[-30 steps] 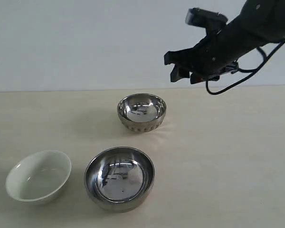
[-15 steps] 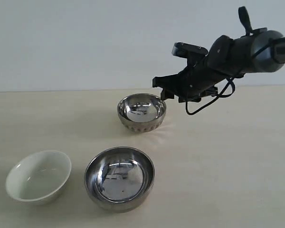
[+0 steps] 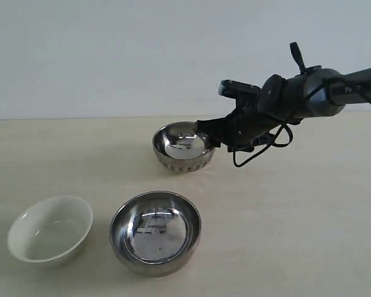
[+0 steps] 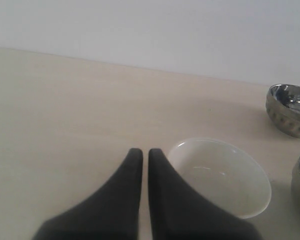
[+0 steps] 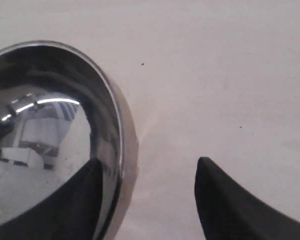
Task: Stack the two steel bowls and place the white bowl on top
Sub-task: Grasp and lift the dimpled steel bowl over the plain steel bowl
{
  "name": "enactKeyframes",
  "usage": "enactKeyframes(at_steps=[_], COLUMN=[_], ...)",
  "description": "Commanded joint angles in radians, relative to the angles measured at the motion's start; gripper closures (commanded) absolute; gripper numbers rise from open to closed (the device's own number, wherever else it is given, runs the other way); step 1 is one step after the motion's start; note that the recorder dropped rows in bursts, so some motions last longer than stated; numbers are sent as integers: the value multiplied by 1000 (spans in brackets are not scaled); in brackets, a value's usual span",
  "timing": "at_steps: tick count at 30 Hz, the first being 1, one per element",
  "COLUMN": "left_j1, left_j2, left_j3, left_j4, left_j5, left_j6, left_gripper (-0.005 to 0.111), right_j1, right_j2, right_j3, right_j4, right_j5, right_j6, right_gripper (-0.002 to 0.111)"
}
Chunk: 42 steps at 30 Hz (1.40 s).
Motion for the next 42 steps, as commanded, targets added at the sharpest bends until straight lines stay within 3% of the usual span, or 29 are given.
enactKeyframes(at_steps=[1, 5, 9, 21, 28, 32, 42], left_j1=[-7, -7, -7, -7, -7, -7, -7], left_j2=[-4, -4, -4, -4, -4, -4, -4], left_j3=[4, 4, 4, 4, 4, 4, 4], left_j4=[-8, -8, -8, -8, -8, -8, -8], left_j5=[-10, -10, -10, -10, -10, -10, -10], left_j6=[-2, -2, -2, -2, -2, -2, -2], left_gripper=[103, 103, 103, 103, 103, 103, 103], right_j1=[1, 1, 1, -28, -86, -101, -110], right_j2=[31, 42, 42, -64, -240, -404, -640], right_j3=[-6, -6, -6, -6, 3, 151, 367], right_j4=[17, 17, 17, 17, -5, -13, -41], right_j5=[-11, -18, -28, 46, 290, 250, 370], right_j6=[-11, -45, -45, -27, -68, -62, -108], right_gripper=[58, 65, 108, 108, 108, 108, 108])
